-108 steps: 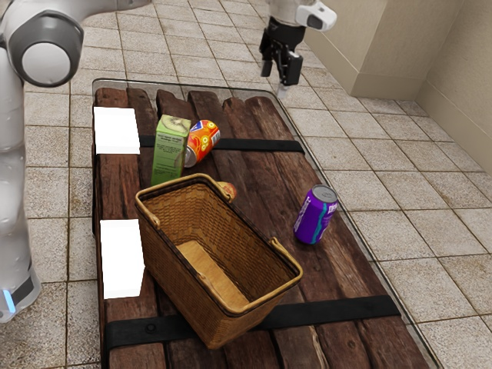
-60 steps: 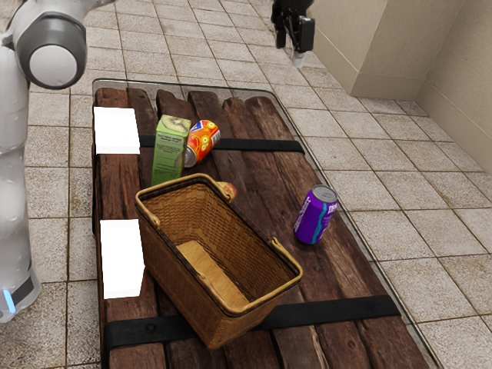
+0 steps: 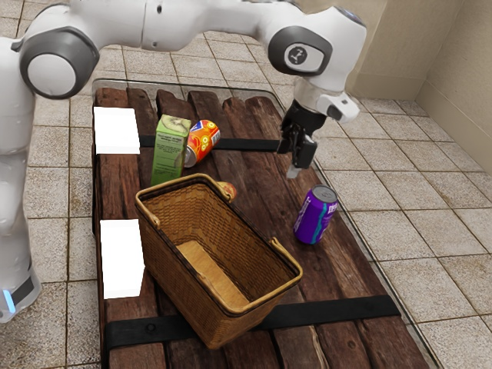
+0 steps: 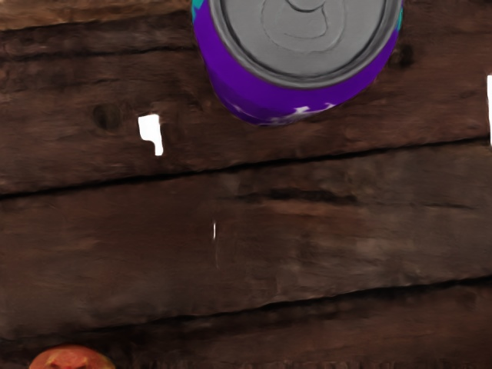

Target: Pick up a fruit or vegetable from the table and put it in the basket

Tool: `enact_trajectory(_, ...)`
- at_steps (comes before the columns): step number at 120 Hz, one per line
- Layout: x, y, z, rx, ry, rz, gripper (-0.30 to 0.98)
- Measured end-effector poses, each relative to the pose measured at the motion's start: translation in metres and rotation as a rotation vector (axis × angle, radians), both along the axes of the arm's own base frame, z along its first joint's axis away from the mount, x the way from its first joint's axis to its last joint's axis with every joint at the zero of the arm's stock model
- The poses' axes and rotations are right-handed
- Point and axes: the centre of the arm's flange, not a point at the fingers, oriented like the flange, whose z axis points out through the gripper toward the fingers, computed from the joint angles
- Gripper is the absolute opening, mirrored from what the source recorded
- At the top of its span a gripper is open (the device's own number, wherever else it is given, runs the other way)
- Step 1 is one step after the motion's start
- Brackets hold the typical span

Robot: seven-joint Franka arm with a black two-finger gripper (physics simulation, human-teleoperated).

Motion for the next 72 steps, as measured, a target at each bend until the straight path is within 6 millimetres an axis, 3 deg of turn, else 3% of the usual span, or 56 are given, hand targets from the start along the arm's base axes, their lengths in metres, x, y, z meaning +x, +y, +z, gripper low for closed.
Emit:
enact_trajectory(9, -0.005, 0.004, -0.037, 0.004, 0.023, 0.009, 0.69)
enact_trajectory(24, -0.005, 0.02, -0.061, 0.004, 0.002, 0.039, 0.69)
enact_trajectory(35, -0.008, 0.04, -0.071, 0.004, -0.022, 0.075, 0.69)
enact_trajectory(54, -0.055, 0.078, -0.072, -0.008, -0.059, 0.142, 0.69)
enact_trajectory(72, -0.065, 0.066, -0.102, -0.006, -0.037, 0.109, 0.69)
